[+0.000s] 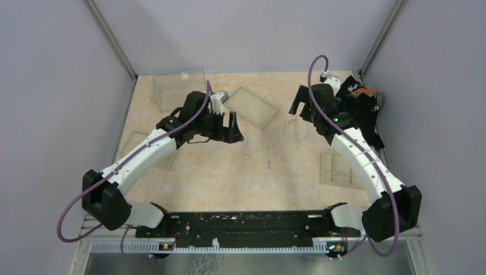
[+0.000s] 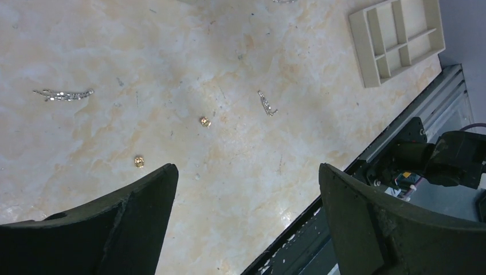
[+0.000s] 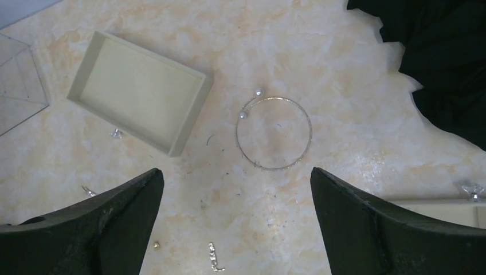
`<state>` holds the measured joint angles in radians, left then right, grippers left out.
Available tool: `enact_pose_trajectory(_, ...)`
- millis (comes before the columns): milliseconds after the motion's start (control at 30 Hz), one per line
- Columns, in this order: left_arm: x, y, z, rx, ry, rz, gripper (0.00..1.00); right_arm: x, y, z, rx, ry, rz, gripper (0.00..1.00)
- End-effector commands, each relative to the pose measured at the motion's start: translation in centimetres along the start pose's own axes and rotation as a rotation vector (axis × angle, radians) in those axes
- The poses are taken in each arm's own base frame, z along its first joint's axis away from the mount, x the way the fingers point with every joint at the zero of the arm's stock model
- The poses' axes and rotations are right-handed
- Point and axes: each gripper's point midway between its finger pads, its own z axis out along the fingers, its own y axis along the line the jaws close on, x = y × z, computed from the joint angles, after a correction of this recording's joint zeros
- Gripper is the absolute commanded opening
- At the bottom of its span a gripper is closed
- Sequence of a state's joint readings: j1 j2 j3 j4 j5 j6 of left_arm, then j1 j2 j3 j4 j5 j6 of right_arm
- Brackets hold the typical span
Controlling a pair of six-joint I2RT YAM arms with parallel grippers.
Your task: Organize the mixed jewelry
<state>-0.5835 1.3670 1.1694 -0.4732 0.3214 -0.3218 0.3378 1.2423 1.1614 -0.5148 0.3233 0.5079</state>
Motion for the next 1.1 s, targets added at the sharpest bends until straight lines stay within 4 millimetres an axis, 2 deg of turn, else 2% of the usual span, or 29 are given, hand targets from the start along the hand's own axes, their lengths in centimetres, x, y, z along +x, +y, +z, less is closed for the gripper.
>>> enact_pose_trajectory(0, 0.3, 0.0, 0.4, -0.043, 0.025, 0.002, 0.99, 0.0, 1.0, 0.7, -0.034, -0.011, 0.050, 0.98)
enact_pose_trajectory(267, 0.9, 1.0, 1.1, -0.093, 0.029, 0.008, 0.99, 1.0, 1.0, 1.4, -0.016, 0.032, 0.057, 0.98)
enact_pose_trajectory(467, 0.8, 2.9, 0.8, -0.195, -0.001, 0.010, 0.99, 2.4, 0.7, 1.6, -0.017, 0.076, 0.045, 0.98)
enact_pose_trajectory(633, 2.0, 6.3, 0.3, -0.359, -0.005, 0.008, 0.99, 3.4, 0.6, 1.4, -0.022, 0.109, 0.050, 0.98)
enact_pose_trajectory(800, 0.8, 9.3, -0.1, -0.422, 0.049, -0.125, 0.99, 4.3, 2.2, 0.8, -0.149, 0.131, 0.027, 0.98)
enact_pose_trajectory(933, -0.8, 11.2, -1.0, -0.474, -0.001, -0.168, 0.99, 5.0, 1.6, 0.7, -0.124, 0.147, 0.029, 0.98)
enact_pose_trajectory(1067, -1.7, 14.4, -3.2, -0.539, -0.075, -0.289, 0.99, 5.4, 1.1, 0.4, -0.106, 0.151, 0.042, 0.98)
